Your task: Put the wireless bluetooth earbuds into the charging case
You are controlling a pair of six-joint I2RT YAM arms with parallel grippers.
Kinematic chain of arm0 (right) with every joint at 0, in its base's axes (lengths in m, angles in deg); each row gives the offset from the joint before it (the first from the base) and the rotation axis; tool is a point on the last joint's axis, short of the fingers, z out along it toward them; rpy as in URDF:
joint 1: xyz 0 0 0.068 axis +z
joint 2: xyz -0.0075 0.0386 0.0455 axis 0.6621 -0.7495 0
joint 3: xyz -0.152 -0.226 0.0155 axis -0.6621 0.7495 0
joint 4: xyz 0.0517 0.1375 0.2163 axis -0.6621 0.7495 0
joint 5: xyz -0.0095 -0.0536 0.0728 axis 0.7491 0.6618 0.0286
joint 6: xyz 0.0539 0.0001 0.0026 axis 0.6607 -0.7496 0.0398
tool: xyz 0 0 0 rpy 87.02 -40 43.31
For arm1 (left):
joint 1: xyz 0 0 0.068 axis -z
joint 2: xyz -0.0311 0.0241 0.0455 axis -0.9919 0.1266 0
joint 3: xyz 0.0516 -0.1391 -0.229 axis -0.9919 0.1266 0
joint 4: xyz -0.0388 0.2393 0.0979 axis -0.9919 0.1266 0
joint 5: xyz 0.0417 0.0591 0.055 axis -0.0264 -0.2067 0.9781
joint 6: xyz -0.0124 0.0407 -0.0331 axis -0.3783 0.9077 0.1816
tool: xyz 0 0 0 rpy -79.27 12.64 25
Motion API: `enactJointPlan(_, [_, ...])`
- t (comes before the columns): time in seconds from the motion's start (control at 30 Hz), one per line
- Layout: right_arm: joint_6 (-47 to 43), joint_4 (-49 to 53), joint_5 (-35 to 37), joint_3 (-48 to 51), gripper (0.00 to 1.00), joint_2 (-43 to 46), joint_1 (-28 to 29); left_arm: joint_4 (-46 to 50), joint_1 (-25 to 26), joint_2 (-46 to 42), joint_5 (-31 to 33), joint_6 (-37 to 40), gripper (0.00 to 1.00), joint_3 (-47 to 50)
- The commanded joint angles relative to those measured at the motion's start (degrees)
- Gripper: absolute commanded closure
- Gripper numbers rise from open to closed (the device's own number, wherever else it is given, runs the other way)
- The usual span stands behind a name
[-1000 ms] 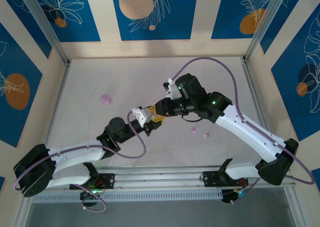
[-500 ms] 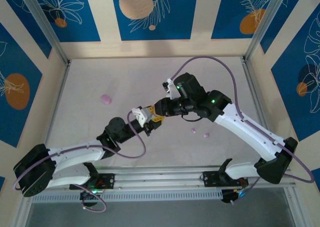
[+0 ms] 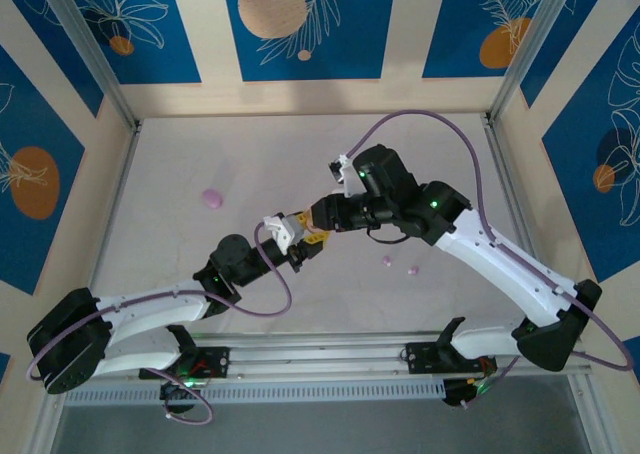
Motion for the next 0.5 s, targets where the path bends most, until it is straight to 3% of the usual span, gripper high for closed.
enactJointPlan(0.0, [-0.76,-3.41,-1.64,0.95,0.65,3.51,0.22,-2.80,0.80,-0.43,1.00,-0.22,0.68,-1.61])
enactJointPlan(0.13, [-0.93,-7.75,-2.49,3.89,0.64,6.70,0.21,-2.45,0.80,-0.83,0.69,-0.22,0.68,-1.48])
enactJointPlan(0.33, [0.91,-10.43,4.48,8.73,0.64,12.08,-0.64,-1.57,0.80,-1.57,-1.29,-0.22,0.69,-0.98])
enactJointPlan(0.47, [4.15,-11.90,5.02,12.30,0.60,14.90,-3.58,-1.42,0.80,-1.76,-4.17,-0.39,0.68,-0.76])
